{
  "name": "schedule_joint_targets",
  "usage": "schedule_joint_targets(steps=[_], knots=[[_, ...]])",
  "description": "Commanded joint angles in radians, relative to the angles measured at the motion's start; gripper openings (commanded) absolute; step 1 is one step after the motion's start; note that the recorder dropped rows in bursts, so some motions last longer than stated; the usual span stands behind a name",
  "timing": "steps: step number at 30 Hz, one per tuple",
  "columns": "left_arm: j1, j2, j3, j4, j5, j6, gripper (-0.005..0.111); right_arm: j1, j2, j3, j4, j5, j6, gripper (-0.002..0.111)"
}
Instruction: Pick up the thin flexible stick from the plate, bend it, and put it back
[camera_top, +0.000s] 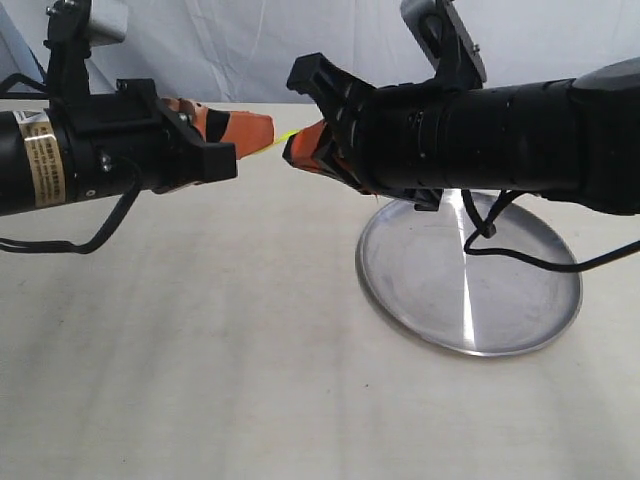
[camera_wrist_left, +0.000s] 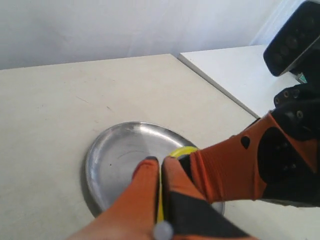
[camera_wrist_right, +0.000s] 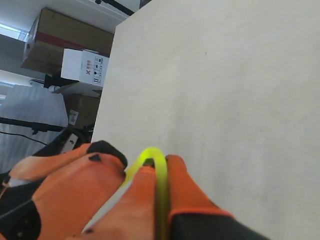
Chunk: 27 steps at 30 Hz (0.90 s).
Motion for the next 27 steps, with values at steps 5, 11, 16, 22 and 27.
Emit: schedule_joint_targets(steps=[5, 11, 16, 22, 27], knots=[[-0.012, 0.003, 0.005, -0.055, -0.032, 0.050, 0.000, -0.008, 0.006, -0.013, -0.024, -0.011, -0.009, -0.001], [-0.012, 0.003, -0.008, -0.080, -0.049, 0.095, 0.000, 0.031, 0.074, -0.015, 0.003, -0.003, 0.012, -0.001], [-0.012, 0.021, -0.008, -0.103, -0.035, 0.107, 0.000, 0.074, 0.077, -0.024, 0.072, -0.071, -0.039, -0.001], [-0.012, 0.077, -0.008, -0.112, -0.079, 0.123, 0.000, 0.080, 0.079, -0.045, 0.091, -0.065, -0.040, -0.001], [-0.012, 0.087, -0.008, -0.188, -0.121, 0.196, 0.000, 0.081, 0.079, -0.047, 0.096, -0.056, -0.040, -0.001]])
